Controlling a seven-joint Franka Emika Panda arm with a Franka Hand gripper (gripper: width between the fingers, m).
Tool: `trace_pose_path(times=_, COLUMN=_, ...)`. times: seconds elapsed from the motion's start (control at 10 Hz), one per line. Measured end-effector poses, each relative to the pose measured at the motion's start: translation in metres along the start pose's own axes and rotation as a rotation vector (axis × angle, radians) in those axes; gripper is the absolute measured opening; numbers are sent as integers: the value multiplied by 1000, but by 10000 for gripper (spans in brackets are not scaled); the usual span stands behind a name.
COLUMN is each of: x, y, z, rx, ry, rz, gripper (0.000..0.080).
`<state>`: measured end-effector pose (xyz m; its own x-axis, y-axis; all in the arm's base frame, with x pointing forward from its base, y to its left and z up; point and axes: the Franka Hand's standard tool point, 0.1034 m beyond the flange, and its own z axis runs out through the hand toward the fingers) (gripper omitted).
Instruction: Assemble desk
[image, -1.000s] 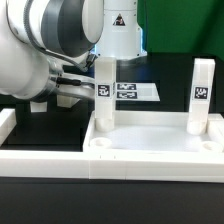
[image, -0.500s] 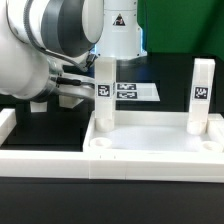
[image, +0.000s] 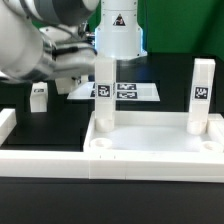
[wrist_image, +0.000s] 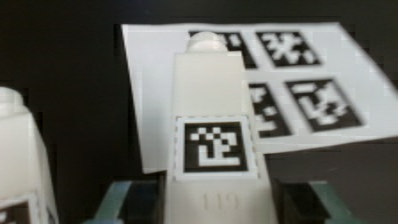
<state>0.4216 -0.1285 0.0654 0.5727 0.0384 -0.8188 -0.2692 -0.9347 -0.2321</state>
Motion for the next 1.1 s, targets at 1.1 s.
trace_pose_path(times=1.1, x=-6, y=-6, z=-63, rx=-56, ry=301, rz=-36, gripper=288)
